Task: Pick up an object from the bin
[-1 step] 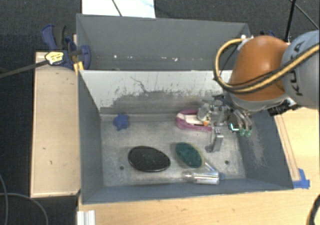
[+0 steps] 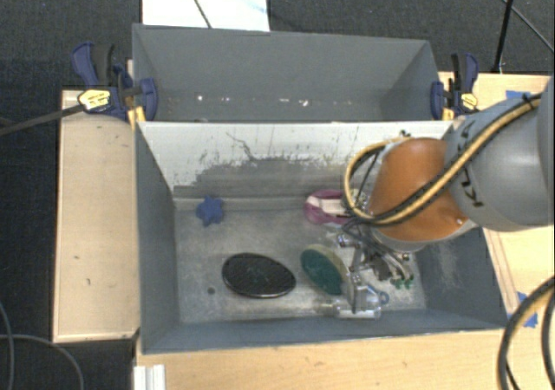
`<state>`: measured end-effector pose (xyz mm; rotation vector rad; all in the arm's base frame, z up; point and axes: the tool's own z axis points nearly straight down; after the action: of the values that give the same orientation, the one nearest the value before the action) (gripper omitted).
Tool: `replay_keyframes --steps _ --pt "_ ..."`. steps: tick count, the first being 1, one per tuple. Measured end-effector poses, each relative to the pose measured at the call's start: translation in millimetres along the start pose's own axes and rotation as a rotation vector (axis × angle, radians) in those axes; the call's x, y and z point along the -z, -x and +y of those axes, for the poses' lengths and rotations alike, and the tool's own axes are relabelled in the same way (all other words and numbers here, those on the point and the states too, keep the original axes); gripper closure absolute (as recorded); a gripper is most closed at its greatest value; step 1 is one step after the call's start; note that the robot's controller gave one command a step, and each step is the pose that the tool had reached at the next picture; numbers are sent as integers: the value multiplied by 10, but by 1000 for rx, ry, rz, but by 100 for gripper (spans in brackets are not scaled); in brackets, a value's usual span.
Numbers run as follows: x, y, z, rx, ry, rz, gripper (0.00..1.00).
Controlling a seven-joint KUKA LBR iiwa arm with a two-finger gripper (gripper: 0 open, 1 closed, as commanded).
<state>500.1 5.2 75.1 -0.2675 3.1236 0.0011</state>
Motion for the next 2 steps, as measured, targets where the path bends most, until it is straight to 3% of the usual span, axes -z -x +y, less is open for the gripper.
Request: replay_keyframes --steps 1,2 --pt "-46 41 295 -321 0 3 0" --pt "-51 34 288 -319 -1 4 100"
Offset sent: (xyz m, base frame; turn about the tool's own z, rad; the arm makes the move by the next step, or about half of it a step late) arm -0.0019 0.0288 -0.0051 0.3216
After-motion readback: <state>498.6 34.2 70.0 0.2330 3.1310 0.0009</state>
